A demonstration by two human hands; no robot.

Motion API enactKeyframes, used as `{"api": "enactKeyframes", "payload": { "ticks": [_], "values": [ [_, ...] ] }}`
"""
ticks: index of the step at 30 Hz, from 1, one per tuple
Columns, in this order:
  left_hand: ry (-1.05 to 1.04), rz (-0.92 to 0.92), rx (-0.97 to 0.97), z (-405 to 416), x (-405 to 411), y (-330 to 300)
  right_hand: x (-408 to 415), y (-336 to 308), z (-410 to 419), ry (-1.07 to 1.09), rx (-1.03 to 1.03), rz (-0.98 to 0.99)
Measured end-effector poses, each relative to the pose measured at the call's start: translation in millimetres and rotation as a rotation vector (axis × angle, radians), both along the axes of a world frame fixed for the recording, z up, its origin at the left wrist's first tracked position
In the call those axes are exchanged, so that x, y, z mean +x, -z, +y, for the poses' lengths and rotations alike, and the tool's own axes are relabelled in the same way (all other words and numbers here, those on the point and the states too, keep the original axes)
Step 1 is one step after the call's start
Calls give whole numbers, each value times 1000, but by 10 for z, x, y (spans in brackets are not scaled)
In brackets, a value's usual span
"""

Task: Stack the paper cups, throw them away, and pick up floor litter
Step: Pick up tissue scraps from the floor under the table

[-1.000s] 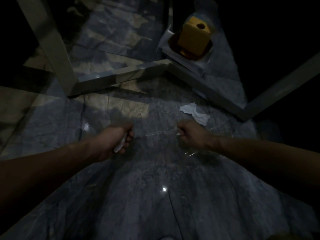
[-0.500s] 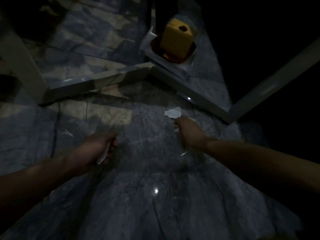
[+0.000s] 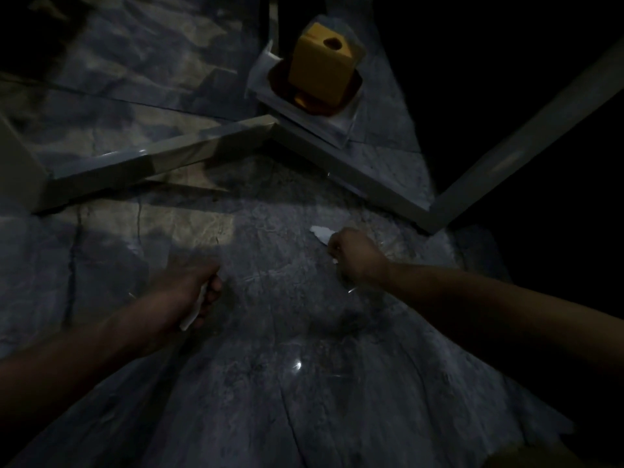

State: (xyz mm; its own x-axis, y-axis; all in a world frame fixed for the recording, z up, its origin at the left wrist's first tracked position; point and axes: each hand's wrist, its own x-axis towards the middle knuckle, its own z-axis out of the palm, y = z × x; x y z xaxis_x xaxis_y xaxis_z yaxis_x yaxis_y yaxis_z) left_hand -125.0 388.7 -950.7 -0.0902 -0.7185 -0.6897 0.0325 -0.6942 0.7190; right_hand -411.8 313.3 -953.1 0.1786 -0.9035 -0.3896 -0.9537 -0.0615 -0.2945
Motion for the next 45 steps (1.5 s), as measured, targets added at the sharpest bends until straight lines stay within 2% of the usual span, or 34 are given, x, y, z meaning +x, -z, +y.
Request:
{"api": "enactKeyframes", "payload": {
  "ticks": [3, 7, 9, 10, 12, 15, 19, 21, 23, 26, 29, 36, 41, 45],
  "values": [
    [26, -29, -1, -29, -58, -5, 10, -20, 121, 50, -15, -83],
    [13, -7, -9, 36, -189, -122, 15, -10, 317, 44, -61, 40],
    [1, 26, 47, 220, -268, -267, 84, -49, 551, 80, -43, -5],
    [19, 44, 86, 336, -303, -370, 165, -217, 715, 117, 39, -59],
    [45, 83, 178, 618, -387, -603, 367, -670, 990, 182, 70, -107],
    [33, 178, 268, 1079, -512, -1125, 583, -1263, 1310, 385, 71, -309],
    [2, 475, 382, 1359, -554, -1795, 633, -2113, 1900, 633, 56, -477],
    [83, 344, 364, 1433, -461, -1624, 419, -2572, 2191, 788, 37, -492],
    [230, 338, 385, 1507, -543, -1504, 175, -2919, 2515, 880, 13, -518],
    [324, 350, 449, 1855, -1385, -2709, -252, -3249, 2981, 1050, 22, -488],
    [464, 271, 345, 2187, -2124, -3398, -762, -3440, 3381, 1194, 35, -398],
    [538, 21, 146, 2515, -3252, -3381, -1810, -3399, 4060, 1483, 14, -245],
    [506, -135, 61, 2690, -3905, -3206, -2372, -3103, 4296, 1651, 105, -428],
    [509, -249, 34, 2761, -4197, -2949, -2656, -2815, 4358, 1689, 205, -370]
  ]
}}
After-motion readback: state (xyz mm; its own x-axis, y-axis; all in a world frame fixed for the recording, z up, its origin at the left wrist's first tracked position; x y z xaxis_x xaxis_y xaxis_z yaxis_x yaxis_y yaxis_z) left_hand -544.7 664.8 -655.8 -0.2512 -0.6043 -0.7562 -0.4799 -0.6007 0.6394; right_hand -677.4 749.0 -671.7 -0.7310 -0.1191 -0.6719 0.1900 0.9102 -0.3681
